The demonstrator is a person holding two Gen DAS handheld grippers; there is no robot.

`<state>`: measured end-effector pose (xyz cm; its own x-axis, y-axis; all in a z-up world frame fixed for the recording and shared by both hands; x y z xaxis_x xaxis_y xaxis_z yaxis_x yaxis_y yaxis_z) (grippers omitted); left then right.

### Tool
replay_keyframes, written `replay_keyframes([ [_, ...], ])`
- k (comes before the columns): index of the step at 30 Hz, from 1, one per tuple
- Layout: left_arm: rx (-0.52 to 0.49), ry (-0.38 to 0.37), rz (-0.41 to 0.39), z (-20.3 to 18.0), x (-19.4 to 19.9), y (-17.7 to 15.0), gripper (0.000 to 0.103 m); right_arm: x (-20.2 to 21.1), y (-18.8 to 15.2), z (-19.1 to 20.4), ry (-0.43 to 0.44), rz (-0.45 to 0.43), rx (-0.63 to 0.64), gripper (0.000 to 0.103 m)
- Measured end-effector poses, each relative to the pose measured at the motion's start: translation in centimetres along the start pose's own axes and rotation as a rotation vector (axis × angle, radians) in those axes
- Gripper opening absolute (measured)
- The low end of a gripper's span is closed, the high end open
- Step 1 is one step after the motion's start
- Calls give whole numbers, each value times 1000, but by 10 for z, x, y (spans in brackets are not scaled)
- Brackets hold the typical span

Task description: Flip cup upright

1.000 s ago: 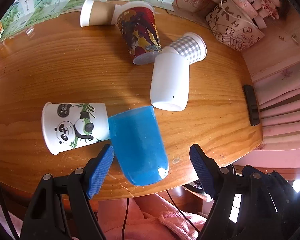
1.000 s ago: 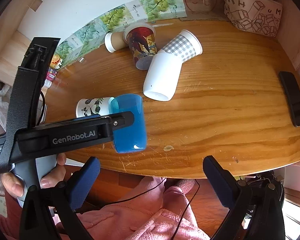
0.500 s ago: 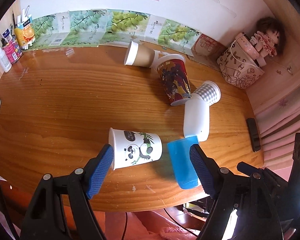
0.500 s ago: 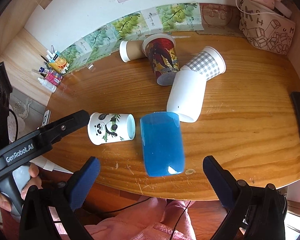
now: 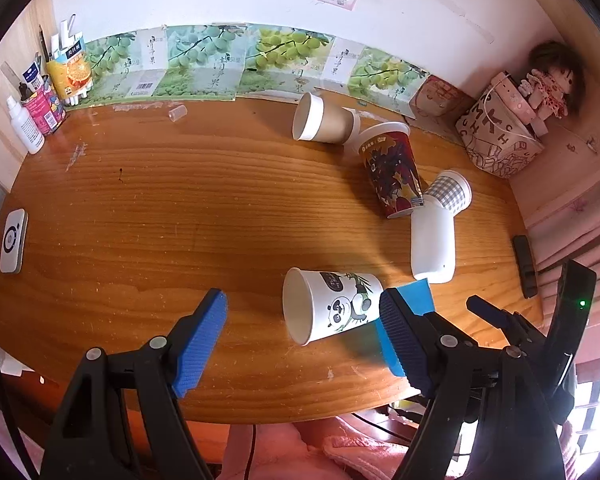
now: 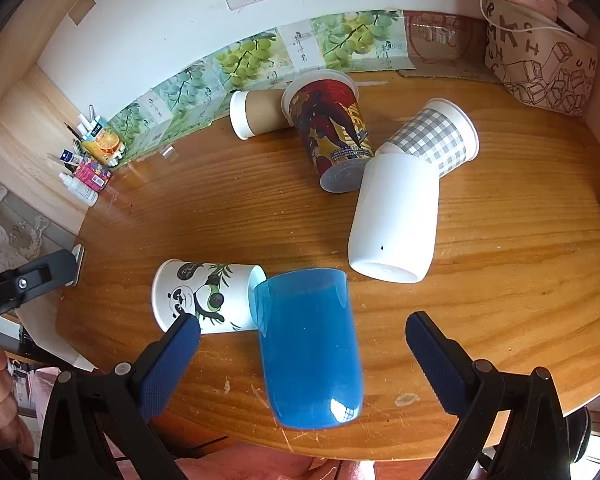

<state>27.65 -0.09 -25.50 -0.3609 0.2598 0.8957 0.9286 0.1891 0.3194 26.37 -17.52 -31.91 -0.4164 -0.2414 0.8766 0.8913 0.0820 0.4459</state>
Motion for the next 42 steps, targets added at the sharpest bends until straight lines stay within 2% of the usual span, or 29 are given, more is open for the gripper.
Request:
replay_keyframes([
  [8, -48, -6, 67, 3, -7, 4, 81, -25, -5, -4, -52, 21, 56, 101],
  [13, -90, -18, 54, -1, -6, 8, 81, -38, -13, -13, -87, 60, 53, 96],
  [19, -119, -38, 69, -3, -10, 13, 81, -49, -18, -12, -74, 69, 36, 93],
  [24, -120, -44, 70, -2, -11, 16, 81, -57, -17, -6, -70, 75, 45, 87],
  [29, -116, -42, 76, 1, -12, 18, 81, -57, -12, -6, -81, 48, 39, 75],
  [42, -165, -58, 75, -11, -10, 20, 81, -26, 0, -13, -104, -31, 5, 73],
])
Point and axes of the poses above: each gripper's, at about its wrist camera, not at the fingertips, and x roughly against the way its jaws point, z to its left, y to its top, the point moved 8 cm from there along -x, roughly the way its jaws point, and after that the axes turned 11 degrees about x, right-handed, at the moved point
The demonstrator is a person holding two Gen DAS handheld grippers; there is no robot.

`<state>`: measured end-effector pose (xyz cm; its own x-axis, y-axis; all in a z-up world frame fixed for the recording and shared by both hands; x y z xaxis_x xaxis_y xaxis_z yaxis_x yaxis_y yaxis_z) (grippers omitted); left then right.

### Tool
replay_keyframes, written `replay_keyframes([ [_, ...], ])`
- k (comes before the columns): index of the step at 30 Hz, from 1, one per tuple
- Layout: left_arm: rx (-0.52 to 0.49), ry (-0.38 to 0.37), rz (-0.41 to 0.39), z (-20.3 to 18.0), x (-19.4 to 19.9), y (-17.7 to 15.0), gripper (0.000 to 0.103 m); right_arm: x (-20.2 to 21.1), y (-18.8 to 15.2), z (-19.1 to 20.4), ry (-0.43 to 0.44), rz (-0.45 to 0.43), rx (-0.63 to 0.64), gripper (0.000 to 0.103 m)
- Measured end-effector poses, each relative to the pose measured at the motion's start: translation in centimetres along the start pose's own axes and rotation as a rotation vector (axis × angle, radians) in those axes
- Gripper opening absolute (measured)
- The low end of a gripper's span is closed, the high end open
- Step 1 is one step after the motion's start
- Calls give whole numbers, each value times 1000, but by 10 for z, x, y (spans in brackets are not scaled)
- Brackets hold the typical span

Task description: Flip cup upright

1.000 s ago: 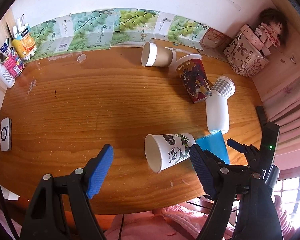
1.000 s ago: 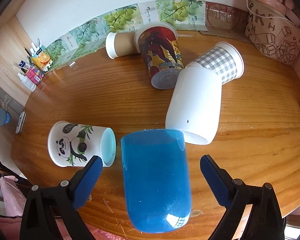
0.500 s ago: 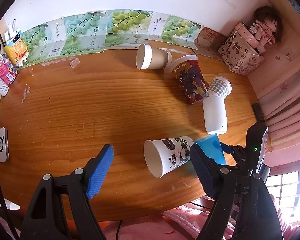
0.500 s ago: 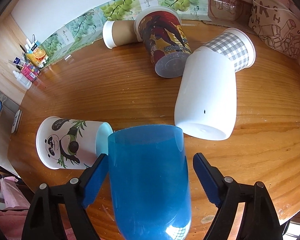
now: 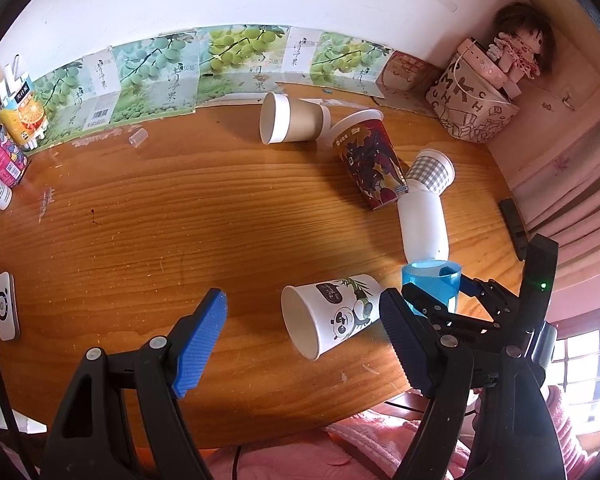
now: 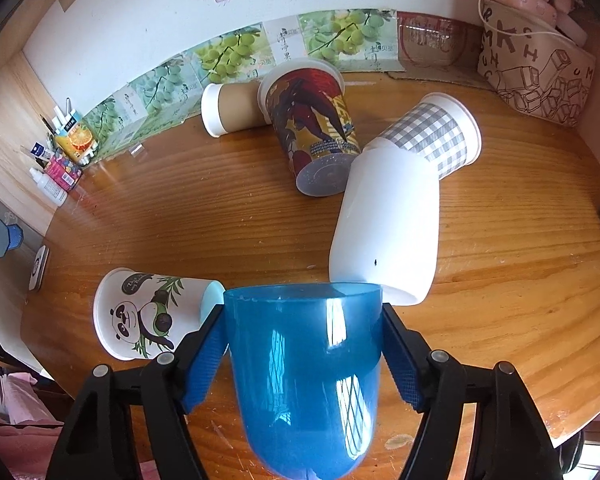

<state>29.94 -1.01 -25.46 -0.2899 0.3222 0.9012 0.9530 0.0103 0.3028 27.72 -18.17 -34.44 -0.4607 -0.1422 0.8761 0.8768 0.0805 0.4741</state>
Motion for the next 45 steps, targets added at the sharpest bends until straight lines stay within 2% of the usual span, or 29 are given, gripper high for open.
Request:
replay_keyframes([
  [12, -49, -17, 9, -17, 0, -3, 81, 37, -4, 0, -45, -49, -1, 73],
  [20, -58, -17, 12, -24, 0, -7, 81, 45, -10, 6, -48, -52, 29, 73],
  [27, -55, -5, 0, -28, 3, -12, 81, 52, -16, 12, -7, -45, 41, 73],
  [33, -28, 13, -13, -29, 8, -20, 81, 64, -10, 18, 2, -77, 84, 77],
  [40, 17, 39, -54, -31, 21, -32, 81, 90, -1, 26, 54, -121, 118, 81],
  [45, 53, 35, -76, -39, 30, -46, 82, 112, 0, 21, 79, -121, 106, 83],
])
Point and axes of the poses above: each gripper's, at about its wrist camera, not at the fingertips, and x roughly against the way its jaws point, z to its left, y to its top, the point moved 8 cm from there along -x, roughly the way its jaws point, and after that the axes turned 11 degrees about x, right-handed, at the moved point
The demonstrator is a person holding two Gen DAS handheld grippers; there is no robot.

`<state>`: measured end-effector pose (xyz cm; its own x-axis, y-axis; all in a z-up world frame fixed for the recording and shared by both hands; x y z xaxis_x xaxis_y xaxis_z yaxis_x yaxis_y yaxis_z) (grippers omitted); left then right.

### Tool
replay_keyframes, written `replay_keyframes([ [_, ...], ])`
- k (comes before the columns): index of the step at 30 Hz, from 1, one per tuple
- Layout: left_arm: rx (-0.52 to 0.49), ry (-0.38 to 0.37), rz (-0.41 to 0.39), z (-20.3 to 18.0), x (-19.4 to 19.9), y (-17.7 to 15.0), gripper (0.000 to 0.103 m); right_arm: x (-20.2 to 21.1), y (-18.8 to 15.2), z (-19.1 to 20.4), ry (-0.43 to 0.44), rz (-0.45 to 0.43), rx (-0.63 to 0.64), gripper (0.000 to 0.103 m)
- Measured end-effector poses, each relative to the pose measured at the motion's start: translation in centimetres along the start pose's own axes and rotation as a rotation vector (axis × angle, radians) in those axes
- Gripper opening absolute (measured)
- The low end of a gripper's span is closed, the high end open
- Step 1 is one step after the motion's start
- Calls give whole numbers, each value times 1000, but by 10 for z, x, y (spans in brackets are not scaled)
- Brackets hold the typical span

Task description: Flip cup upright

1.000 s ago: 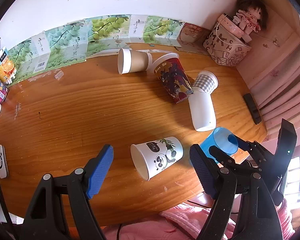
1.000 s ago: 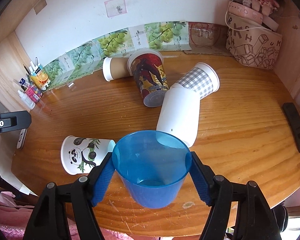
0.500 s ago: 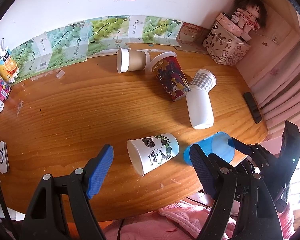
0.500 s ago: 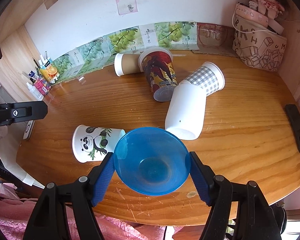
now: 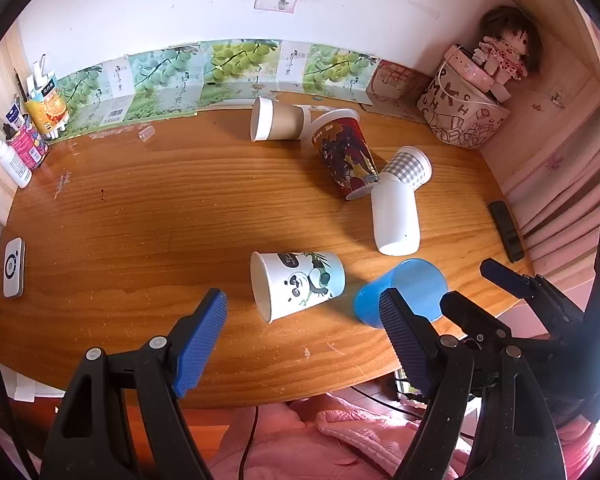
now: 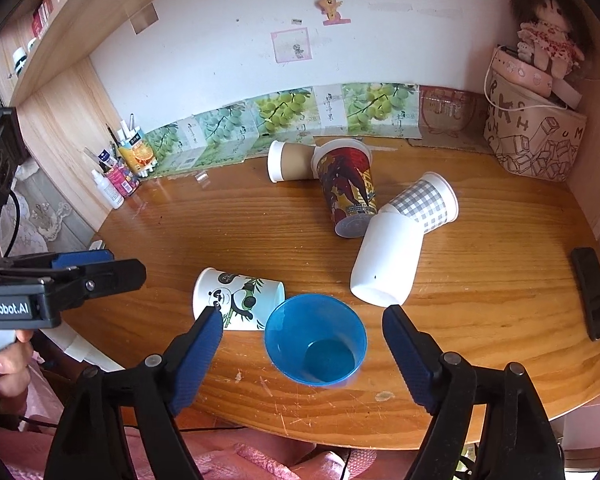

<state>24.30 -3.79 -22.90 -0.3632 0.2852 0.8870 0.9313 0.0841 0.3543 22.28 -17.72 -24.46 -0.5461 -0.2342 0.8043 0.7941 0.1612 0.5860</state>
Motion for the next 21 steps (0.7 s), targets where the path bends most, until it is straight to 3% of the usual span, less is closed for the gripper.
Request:
replay_keyframes([
  [11, 57, -10, -130, -31, 46, -31, 87, 79, -8, -18, -36, -84, -21, 83],
  [16, 122, 35, -306, -36, 83, -36, 90, 120, -13, -21, -45, -148, -29, 83],
  [21, 118, 48, -424, -46, 115, -39, 92, 157, -16, -21, -99, -232, -9, 83],
])
Point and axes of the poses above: each gripper's, at about its wrist camera, not at the fingertips, and x roughly against the way its jaws point, z to its left, y to its top, the point moved 8 cm from there along -x, roughly the way its jaws point, and after that the axes turned 11 degrees about x, right-handed, at the moved point
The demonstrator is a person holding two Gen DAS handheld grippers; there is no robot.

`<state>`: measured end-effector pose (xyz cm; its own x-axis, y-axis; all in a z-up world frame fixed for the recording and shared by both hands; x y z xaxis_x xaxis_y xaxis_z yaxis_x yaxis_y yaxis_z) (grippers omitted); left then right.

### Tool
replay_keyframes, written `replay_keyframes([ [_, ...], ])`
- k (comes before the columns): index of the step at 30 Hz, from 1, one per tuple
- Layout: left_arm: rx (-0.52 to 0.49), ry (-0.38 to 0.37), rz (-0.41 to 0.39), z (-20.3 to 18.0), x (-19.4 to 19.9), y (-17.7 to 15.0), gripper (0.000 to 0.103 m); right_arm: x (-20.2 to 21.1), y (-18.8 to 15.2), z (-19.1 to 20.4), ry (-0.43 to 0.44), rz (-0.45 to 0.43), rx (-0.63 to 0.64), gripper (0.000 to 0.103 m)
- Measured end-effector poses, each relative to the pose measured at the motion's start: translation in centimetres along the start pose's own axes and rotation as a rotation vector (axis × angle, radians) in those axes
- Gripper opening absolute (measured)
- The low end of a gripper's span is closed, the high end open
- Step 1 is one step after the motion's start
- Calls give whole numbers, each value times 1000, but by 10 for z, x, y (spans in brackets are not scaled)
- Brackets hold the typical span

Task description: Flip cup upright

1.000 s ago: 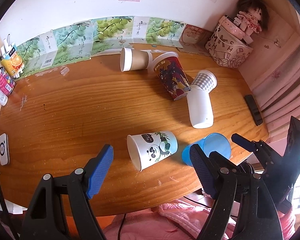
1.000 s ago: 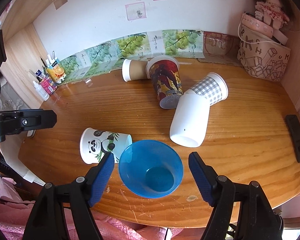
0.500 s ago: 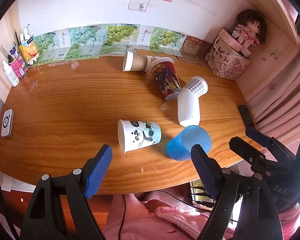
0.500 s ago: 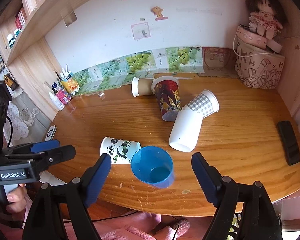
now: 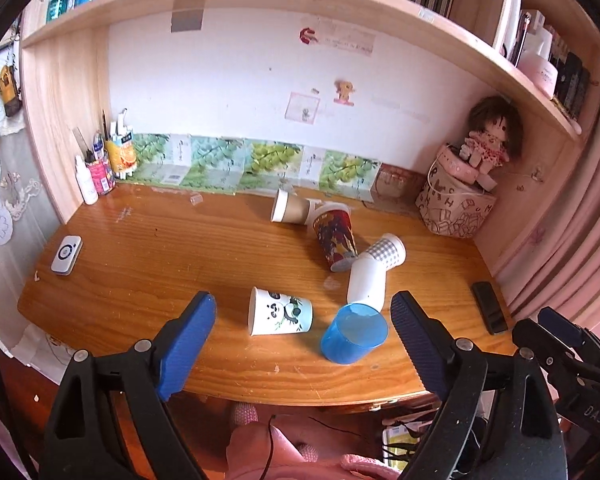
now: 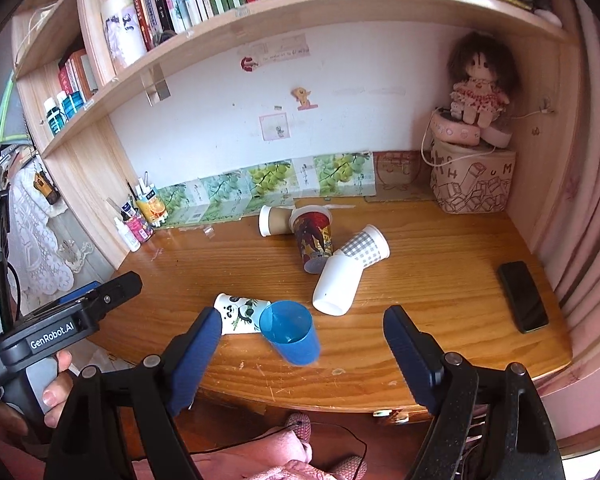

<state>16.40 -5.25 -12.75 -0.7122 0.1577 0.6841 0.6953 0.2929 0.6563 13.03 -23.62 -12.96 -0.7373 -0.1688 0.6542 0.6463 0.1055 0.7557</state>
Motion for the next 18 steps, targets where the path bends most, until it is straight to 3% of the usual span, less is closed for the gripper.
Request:
replay_keyframes([
  [3, -8, -2, -80, -7, 17, 6, 92, 17, 5, 1, 1, -67, -2, 89],
  [6, -34, -28, -142, -16, 32, 10, 100, 27, 6, 1, -10, -114, -2, 89],
  [13, -111, -42, -252, -40, 55, 7, 100, 53, 8, 5, -16, -213, 19, 89],
  [18, -104, -61, -306, -48, 67, 10, 101, 65, 7, 2, -28, -255, 21, 89],
])
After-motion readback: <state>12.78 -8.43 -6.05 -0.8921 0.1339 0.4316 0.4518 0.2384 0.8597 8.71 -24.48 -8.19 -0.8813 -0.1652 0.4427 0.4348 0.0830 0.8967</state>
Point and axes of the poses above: each gripper's, at about its wrist camera, not at the fingertips, and x roughly against the way its jaws point, z to its left, y to its top, the point moved 8 cm from there along -x, roughly the way its jaws point, and after that the axes turned 11 degrees about x, right-handed, at the moved point
